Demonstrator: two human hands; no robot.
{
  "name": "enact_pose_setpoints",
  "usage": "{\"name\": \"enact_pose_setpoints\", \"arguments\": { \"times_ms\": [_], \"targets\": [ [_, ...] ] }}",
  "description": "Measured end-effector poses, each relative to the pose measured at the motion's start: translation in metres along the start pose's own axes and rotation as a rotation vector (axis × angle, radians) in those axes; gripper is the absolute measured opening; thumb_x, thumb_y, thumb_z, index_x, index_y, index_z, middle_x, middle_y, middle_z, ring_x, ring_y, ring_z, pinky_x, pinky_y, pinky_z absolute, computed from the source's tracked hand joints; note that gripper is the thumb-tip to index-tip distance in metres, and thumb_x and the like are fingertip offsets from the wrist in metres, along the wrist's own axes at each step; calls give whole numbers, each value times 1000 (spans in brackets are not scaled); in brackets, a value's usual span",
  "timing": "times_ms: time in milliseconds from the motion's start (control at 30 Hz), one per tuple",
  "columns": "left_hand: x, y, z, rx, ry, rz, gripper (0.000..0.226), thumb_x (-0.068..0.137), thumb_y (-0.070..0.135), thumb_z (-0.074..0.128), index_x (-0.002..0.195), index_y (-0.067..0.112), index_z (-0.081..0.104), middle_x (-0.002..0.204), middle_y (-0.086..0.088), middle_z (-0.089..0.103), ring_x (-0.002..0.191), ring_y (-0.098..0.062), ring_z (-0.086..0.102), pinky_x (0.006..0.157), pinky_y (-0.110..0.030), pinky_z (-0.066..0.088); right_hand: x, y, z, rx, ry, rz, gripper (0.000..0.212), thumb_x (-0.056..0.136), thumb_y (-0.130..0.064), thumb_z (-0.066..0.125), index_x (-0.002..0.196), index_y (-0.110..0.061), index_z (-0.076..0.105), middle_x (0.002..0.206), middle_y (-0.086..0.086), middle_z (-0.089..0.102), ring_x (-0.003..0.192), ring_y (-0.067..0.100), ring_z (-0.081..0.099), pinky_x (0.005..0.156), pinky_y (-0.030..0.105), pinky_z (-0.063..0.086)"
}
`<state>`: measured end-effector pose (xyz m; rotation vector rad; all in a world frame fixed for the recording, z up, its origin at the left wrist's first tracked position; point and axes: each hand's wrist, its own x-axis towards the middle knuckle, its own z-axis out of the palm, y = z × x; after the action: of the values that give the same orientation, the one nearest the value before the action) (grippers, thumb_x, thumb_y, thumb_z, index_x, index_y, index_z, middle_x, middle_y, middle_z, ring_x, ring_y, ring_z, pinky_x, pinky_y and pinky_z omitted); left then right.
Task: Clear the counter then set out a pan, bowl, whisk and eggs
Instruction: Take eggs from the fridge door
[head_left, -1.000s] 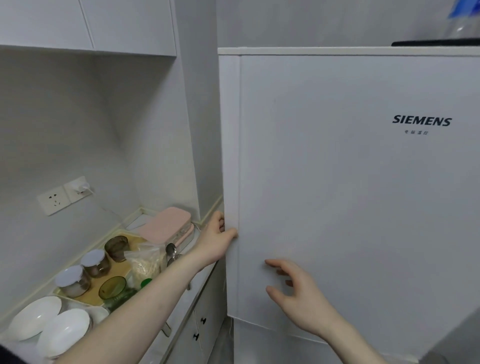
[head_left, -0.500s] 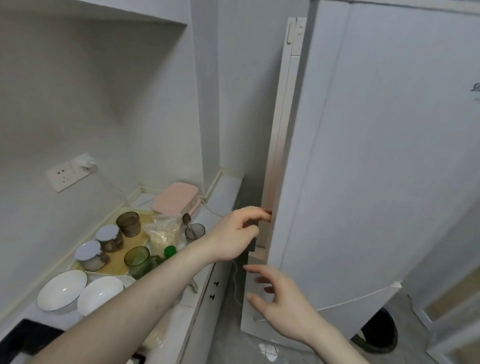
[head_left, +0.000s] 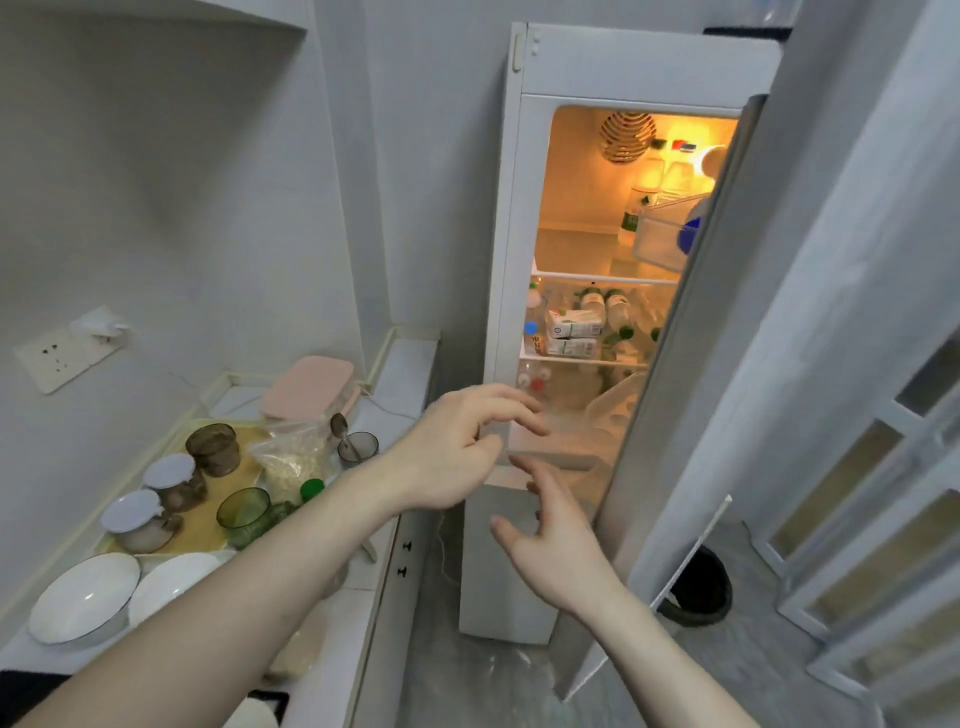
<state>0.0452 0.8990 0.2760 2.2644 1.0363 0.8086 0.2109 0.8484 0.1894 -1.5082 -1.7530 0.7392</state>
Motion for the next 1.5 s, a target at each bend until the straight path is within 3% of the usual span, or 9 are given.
{"name": "enact_pose_setpoints", "arguments": {
  "times_ms": [233, 367, 500, 600, 733, 1000, 1200, 1333, 1500],
  "targets": [
    [1, -25, 0, 92, 27, -149, 53, 83, -5, 46, 108, 33, 72, 131, 19, 58, 112, -4, 56, 85, -10, 40, -32, 16, -34, 19, 160, 119, 70, 83, -25, 72, 143, -40, 38, 140, -22, 38, 131, -1, 39, 115, 39, 39],
    [15, -22, 13, 69, 3, -132, 53, 83, -3, 47, 108, 36, 71, 130, 23, 57, 99, -11, 60, 83, -25, 49, -57, 26, -51, 30, 230, 154, 72, 80, -26, 72, 141, -44, 38, 142, -27, 36, 133, -3, 39, 112, 35, 43],
    [34, -14, 35, 21, -24, -90, 53, 82, -4, 46, 108, 34, 71, 129, 20, 59, 104, 12, 52, 86, -19, 41, -80, 36, -70, 17, 274, 178, 65, 83, -26, 73, 137, -45, 43, 136, -26, 43, 124, -8, 46, 95, 16, 46],
    [52, -4, 56, 4, -64, -52, 53, 81, -2, 45, 110, 34, 70, 129, 20, 60, 121, 4, 50, 98, -25, 43, -87, 38, -88, 16, 333, 203, 49, 83, -21, 74, 122, -44, 56, 122, -24, 58, 107, -5, 58, 79, 20, 54],
    [79, 12, 80, 7, -110, -7, 51, 83, -1, 46, 111, 34, 69, 128, 19, 60, 120, 0, 51, 100, -27, 44, -81, 36, -112, -1, 452, 161, 41, 82, -15, 74, 113, -39, 62, 110, -18, 64, 90, 4, 66, 65, 23, 53],
    [154, 44, 123, 39, -144, 74, 45, 78, 9, 51, 111, 33, 69, 124, 16, 63, 116, -5, 56, 94, -34, 50, -52, 40, -175, -64, 574, 96, 36, 84, -16, 71, 112, -37, 63, 109, -21, 60, 90, 3, 64, 72, 24, 53],
    [210, 56, 149, 91, -148, 110, 40, 80, 10, 58, 115, 25, 70, 117, 7, 65, 109, -11, 58, 83, -24, 42, -22, 60, -211, -209, 455, 167, 40, 86, -30, 71, 125, -33, 61, 126, -18, 53, 110, 3, 56, 93, 27, 47],
    [241, 54, 164, 138, -196, 99, 38, 83, 15, 59, 119, 25, 68, 120, 6, 63, 108, -13, 58, 87, -26, 45, -15, 75, -226, -292, 381, 257, 49, 88, -36, 69, 135, -29, 57, 138, -11, 50, 125, 12, 53, 100, 27, 43],
    [288, 56, 179, 190, -294, 129, 46, 76, 28, 55, 121, 27, 66, 124, 3, 67, 110, -18, 61, 95, -33, 50, -7, 94, -246, -352, 389, 370, 49, 87, -41, 68, 134, -34, 55, 137, -11, 51, 120, 16, 57, 97, 34, 50]
  ]
}}
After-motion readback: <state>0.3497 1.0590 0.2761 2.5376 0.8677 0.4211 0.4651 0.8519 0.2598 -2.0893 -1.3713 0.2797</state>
